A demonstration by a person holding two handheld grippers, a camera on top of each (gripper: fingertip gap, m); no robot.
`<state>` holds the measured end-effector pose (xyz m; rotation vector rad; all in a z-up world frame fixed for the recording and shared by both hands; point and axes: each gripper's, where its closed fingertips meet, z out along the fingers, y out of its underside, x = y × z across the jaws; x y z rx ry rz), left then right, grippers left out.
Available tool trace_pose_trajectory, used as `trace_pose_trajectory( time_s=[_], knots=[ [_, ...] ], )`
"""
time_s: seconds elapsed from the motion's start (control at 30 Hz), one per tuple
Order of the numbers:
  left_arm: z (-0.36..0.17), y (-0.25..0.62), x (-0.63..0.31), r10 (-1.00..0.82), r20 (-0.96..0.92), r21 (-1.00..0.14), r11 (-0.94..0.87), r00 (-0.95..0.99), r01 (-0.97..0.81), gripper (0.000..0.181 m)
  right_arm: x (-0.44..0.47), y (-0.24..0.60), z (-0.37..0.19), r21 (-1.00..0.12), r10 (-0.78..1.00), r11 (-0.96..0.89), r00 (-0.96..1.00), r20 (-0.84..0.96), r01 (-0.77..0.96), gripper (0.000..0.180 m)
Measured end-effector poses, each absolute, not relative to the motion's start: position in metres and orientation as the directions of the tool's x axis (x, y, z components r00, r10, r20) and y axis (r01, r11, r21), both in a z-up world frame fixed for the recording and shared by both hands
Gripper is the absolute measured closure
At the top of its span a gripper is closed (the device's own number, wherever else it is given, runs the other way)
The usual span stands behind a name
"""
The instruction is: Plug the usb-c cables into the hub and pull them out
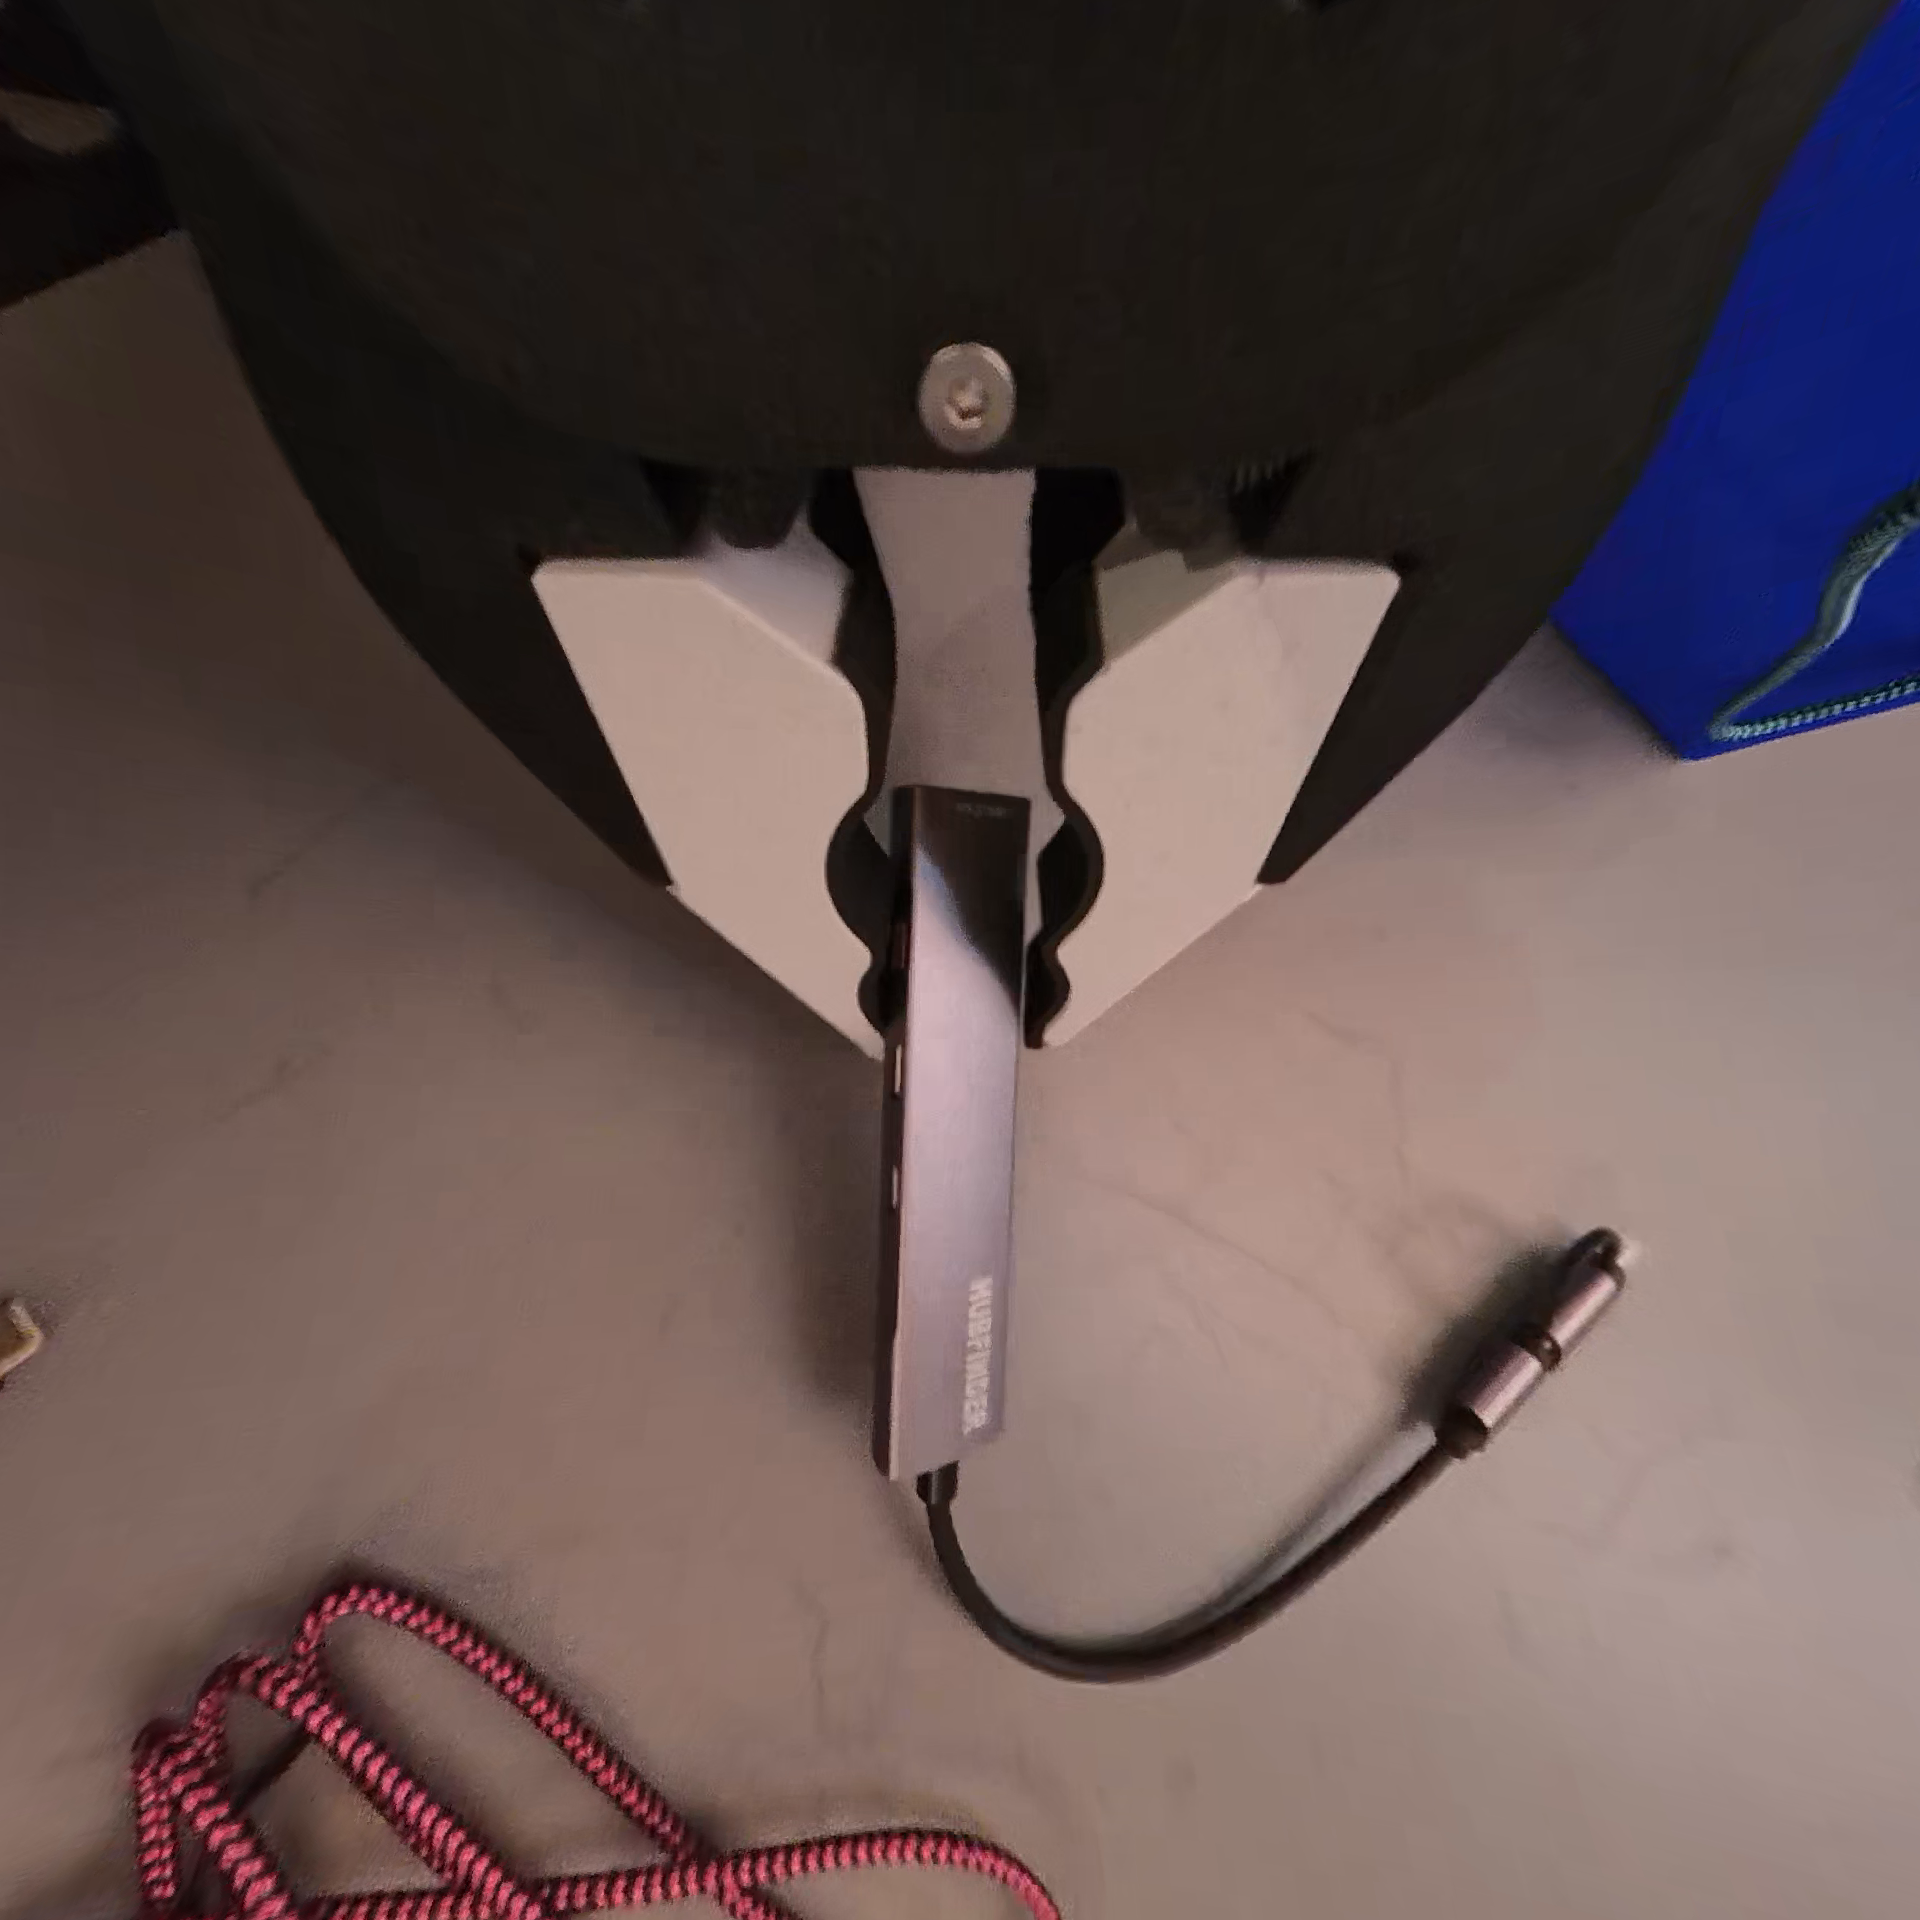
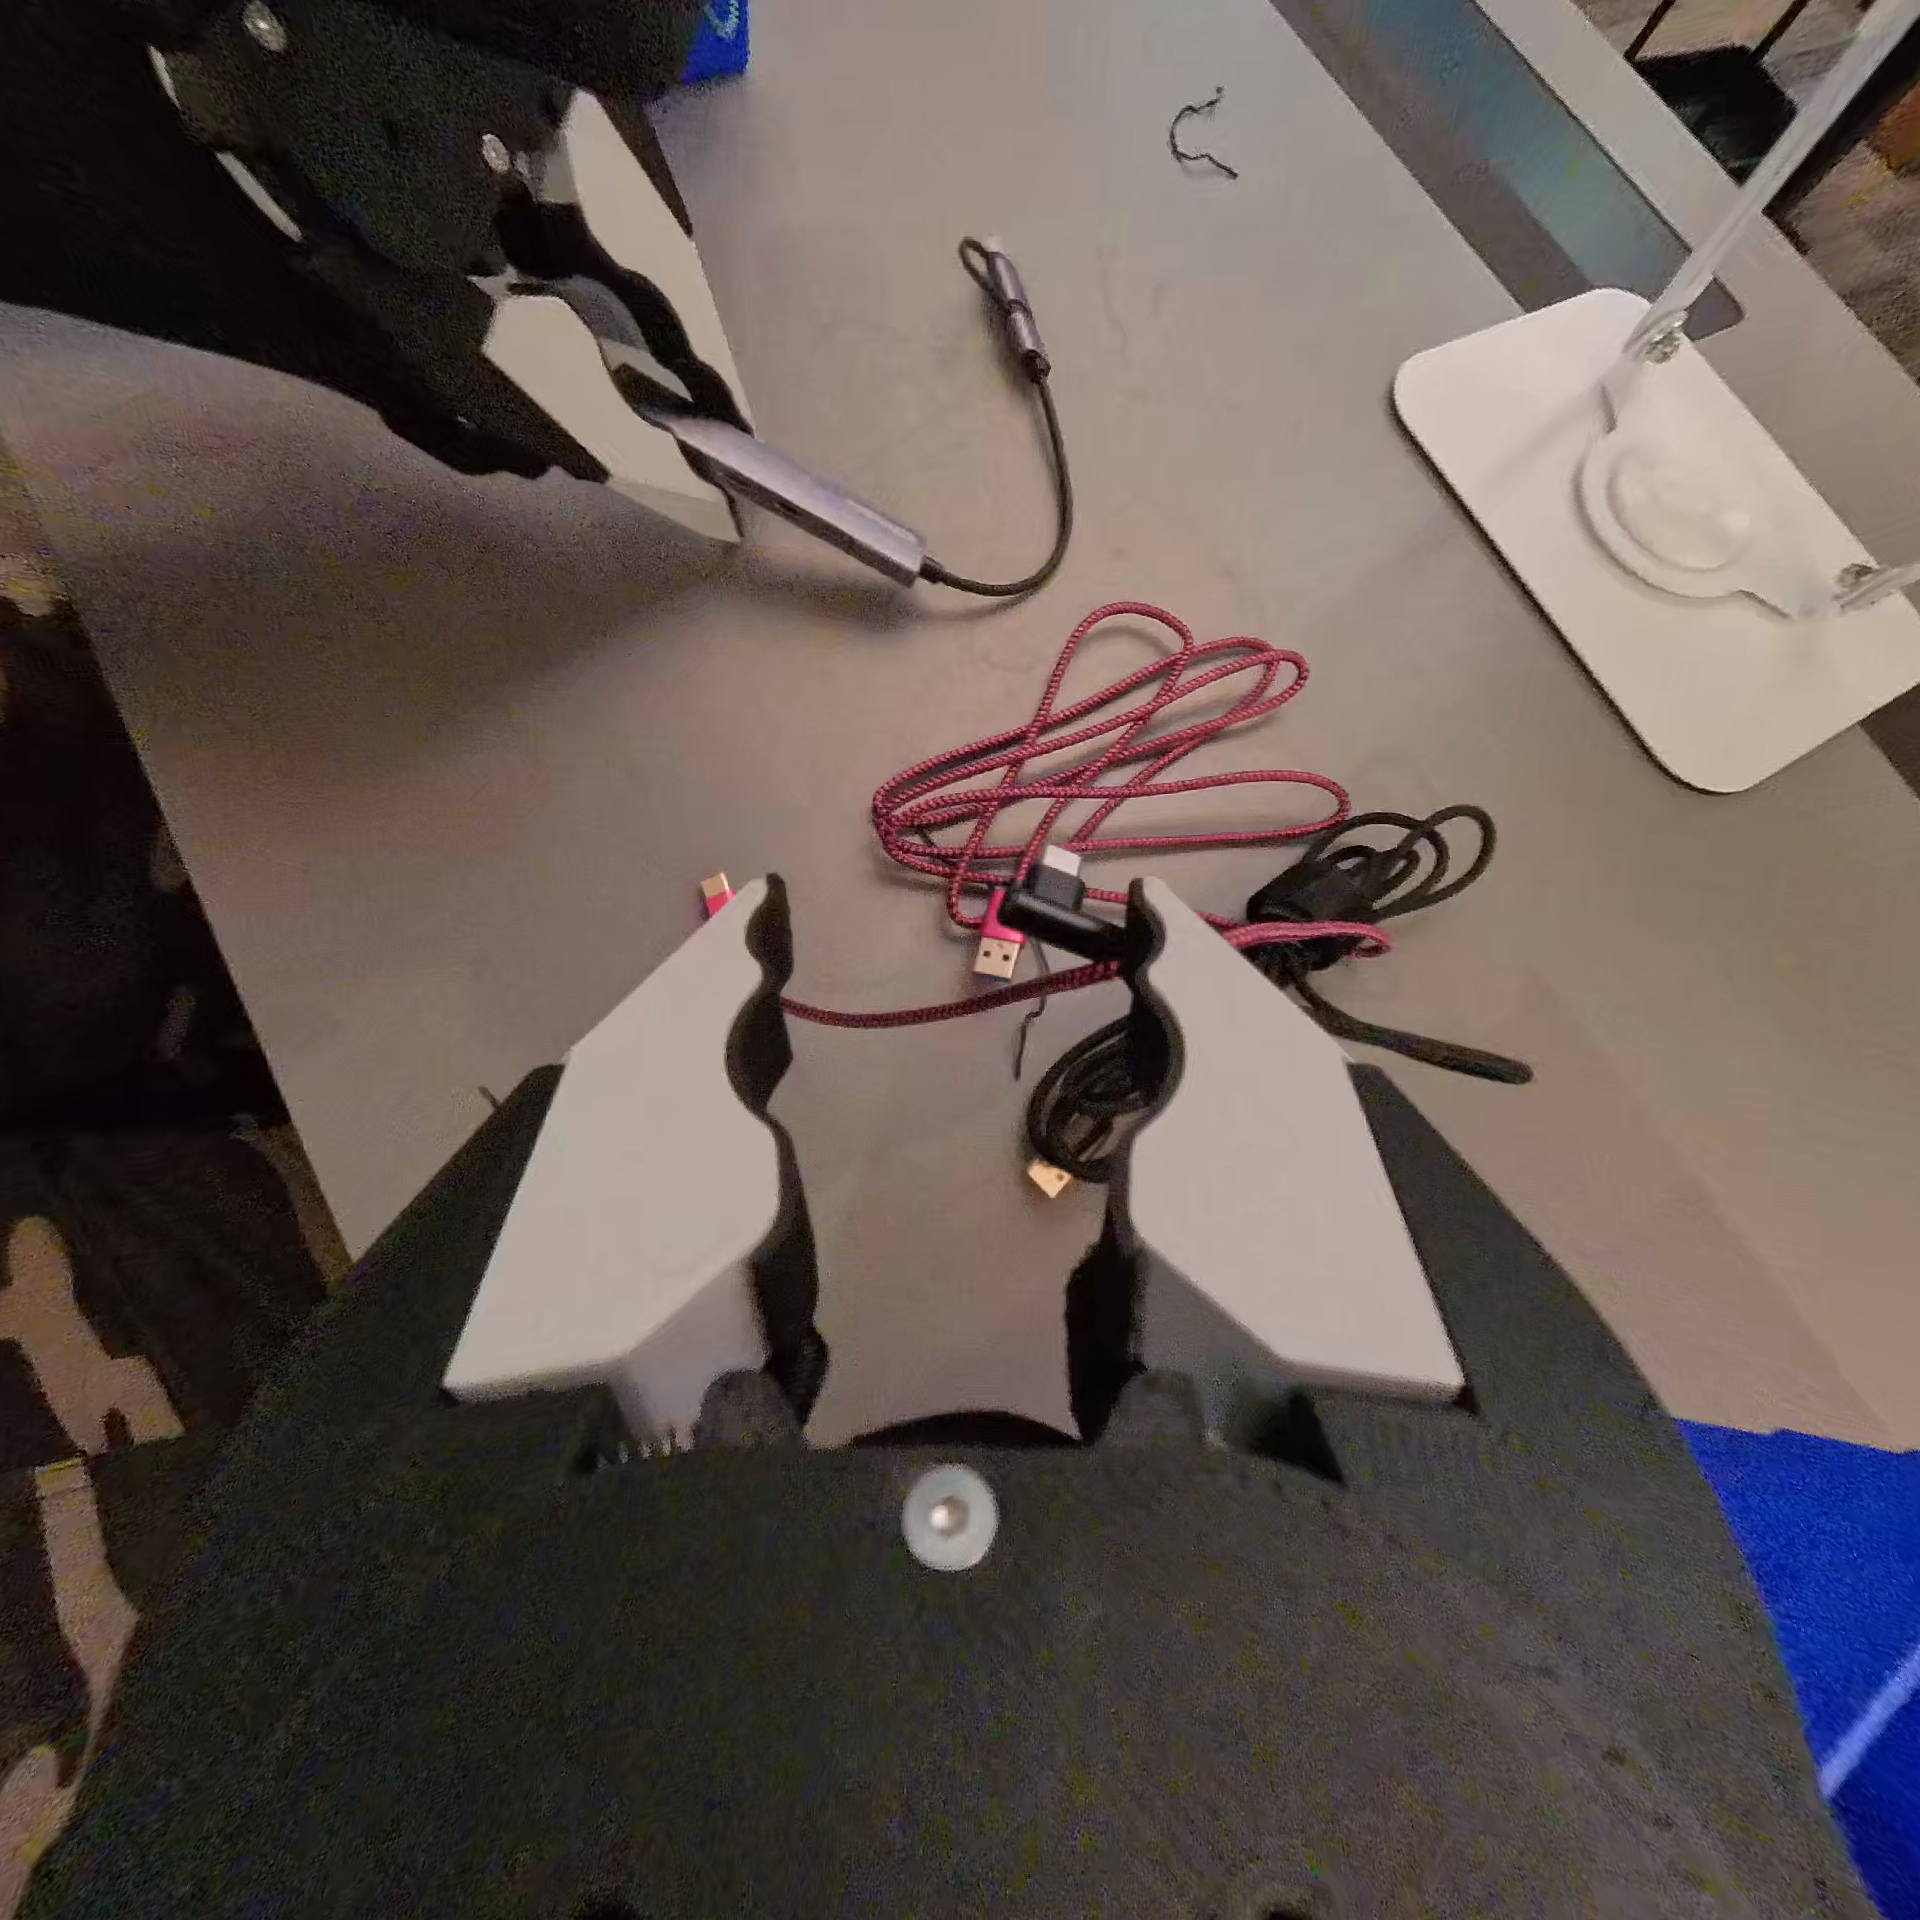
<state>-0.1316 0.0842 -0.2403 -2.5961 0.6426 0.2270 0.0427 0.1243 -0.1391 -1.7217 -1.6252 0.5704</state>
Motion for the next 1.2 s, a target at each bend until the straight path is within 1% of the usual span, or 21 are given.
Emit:
trace_pose_trajectory(
  time_s=[0.07, 0.13, 0.2, 0.23, 0.33, 0.4, 0.47, 0.53, 0.63, 0.67, 0.7, 0.73, 0.8, 0.83, 0.87, 0.9, 0.93, 1.0, 1.07, 1.13, 1.2],
  knots=[
    [-0.236, 0.087, -0.130, -0.389, -0.243, -0.437, -0.774, 0.889, -0.458, 0.147, 0.043, 0.120, -0.141, -0.731, 0.983, 0.018, 0.123, 0.139, 0.682, 0.119],
    [-0.231, 0.086, -0.129, -0.377, -0.198, -0.469, -0.774, 0.905, -0.425, 0.125, 0.043, 0.118, -0.137, -0.747, 0.978, 0.031, 0.133, 0.159, 0.664, 0.119],
    [-0.227, 0.085, -0.131, -0.359, -0.159, -0.485, -0.783, 0.920, -0.389, 0.106, 0.045, 0.115, -0.134, -0.760, 0.979, 0.017, 0.142, 0.144, 0.650, 0.118],
    [-0.224, 0.085, -0.132, -0.349, -0.150, -0.497, -0.782, 0.925, -0.376, 0.100, 0.047, 0.115, -0.131, -0.768, 0.977, 0.023, 0.149, 0.154, 0.640, 0.119],
    [-0.204, 0.087, -0.124, -0.329, -0.115, -0.565, -0.754, 0.937, -0.334, 0.096, 0.055, 0.112, -0.123, -0.785, 0.971, 0.026, 0.170, 0.166, 0.619, 0.120],
    [-0.183, 0.094, -0.107, -0.337, -0.087, -0.630, -0.710, 0.938, -0.313, 0.098, 0.061, 0.110, -0.114, -0.810, 0.966, 0.028, 0.192, 0.172, 0.585, 0.124],
    [-0.170, 0.100, -0.083, -0.360, -0.032, -0.657, -0.695, 0.932, -0.291, 0.104, 0.067, 0.108, -0.106, -0.835, 0.961, 0.021, 0.218, 0.168, 0.549, 0.125],
    [-0.172, 0.108, -0.059, -0.372, 0.023, -0.641, -0.718, 0.928, -0.272, 0.108, 0.073, 0.107, -0.097, -0.855, 0.952, 0.042, 0.240, 0.192, 0.517, 0.131],
    [-0.194, 0.123, -0.021, -0.407, 0.073, -0.595, -0.750, 0.911, -0.288, 0.113, 0.077, 0.098, -0.088, -0.872, 0.945, 0.091, 0.234, 0.228, 0.482, 0.141],
    [-0.206, 0.128, -0.014, -0.401, 0.073, -0.567, -0.770, 0.913, -0.293, 0.111, 0.078, 0.095, -0.086, -0.879, 0.947, 0.088, 0.234, 0.220, 0.469, 0.142],
    [-0.218, 0.133, -0.009, -0.390, 0.080, -0.533, -0.794, 0.917, -0.291, 0.105, 0.079, 0.093, -0.084, -0.885, 0.947, 0.093, 0.234, 0.220, 0.457, 0.143],
    [-0.225, 0.138, -0.005, -0.376, 0.093, -0.517, -0.809, 0.922, -0.278, 0.103, 0.080, 0.092, -0.083, -0.888, 0.946, 0.097, 0.235, 0.222, 0.449, 0.144],
    [-0.238, 0.150, -0.006, -0.349, 0.058, -0.500, -0.821, 0.935, -0.276, 0.108, 0.084, 0.090, -0.084, -0.890, 0.947, 0.093, 0.237, 0.218, 0.446, 0.144],
    [-0.243, 0.156, -0.007, -0.326, 0.054, -0.497, -0.829, 0.944, -0.258, 0.104, 0.085, 0.089, -0.084, -0.892, 0.948, 0.090, 0.237, 0.213, 0.443, 0.144],
    [-0.242, 0.162, -0.008, -0.311, 0.049, -0.512, -0.823, 0.949, -0.244, 0.115, 0.087, 0.089, -0.084, -0.894, 0.948, 0.091, 0.238, 0.214, 0.439, 0.147],
    [-0.242, 0.164, -0.009, -0.309, 0.038, -0.505, -0.827, 0.950, -0.248, 0.123, 0.089, 0.089, -0.083, -0.896, 0.946, 0.095, 0.241, 0.217, 0.434, 0.148],
    [-0.241, 0.164, -0.007, -0.323, 0.047, -0.500, -0.827, 0.945, -0.258, 0.136, 0.091, 0.089, -0.083, -0.898, 0.946, 0.094, 0.243, 0.215, 0.431, 0.148],
    [-0.238, 0.167, -0.004, -0.339, 0.074, -0.527, -0.812, 0.938, -0.252, 0.156, 0.093, 0.091, -0.083, -0.901, 0.948, 0.085, 0.244, 0.205, 0.426, 0.148],
    [-0.241, 0.167, -0.015, -0.343, 0.023, -0.518, -0.808, 0.939, -0.282, 0.177, 0.093, 0.092, -0.081, -0.905, 0.948, 0.086, 0.245, 0.203, 0.416, 0.150],
    [-0.236, 0.168, -0.021, -0.336, 0.025, -0.556, -0.787, 0.941, -0.266, 0.181, 0.093, 0.094, -0.083, -0.905, 0.950, 0.082, 0.243, 0.198, 0.417, 0.152],
    [-0.234, 0.164, -0.026, -0.352, 0.022, -0.553, -0.785, 0.936, -0.281, 0.181, 0.093, 0.095, -0.085, -0.904, 0.950, 0.080, 0.243, 0.197, 0.420, 0.152]
  ],
)
